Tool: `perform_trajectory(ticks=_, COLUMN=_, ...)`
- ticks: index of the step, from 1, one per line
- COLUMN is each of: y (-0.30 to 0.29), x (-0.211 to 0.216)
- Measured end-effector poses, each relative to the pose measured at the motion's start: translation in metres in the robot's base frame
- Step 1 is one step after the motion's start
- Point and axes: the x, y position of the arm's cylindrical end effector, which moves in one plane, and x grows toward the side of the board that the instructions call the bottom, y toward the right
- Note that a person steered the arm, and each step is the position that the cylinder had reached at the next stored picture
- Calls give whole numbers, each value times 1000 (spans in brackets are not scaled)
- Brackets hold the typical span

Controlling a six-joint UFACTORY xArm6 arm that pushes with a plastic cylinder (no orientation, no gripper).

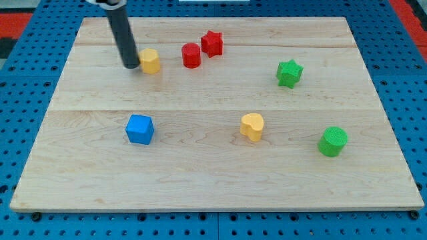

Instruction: Push yellow heart below red blocks

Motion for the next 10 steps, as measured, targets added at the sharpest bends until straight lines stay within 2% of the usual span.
perform_trajectory(ticks=1, y=32, x=-1)
perform_trajectory(ticks=2, y=29, x=7)
perform_trajectory(ticks=3, y=49, x=42)
perform_trajectory(ticks=4, y=118, x=52)
perform_trajectory(ticks=6, y=205, x=126)
perform_trajectory(ticks=7, y=213, x=137)
perform_trajectory(ticks=10, y=242, x=231)
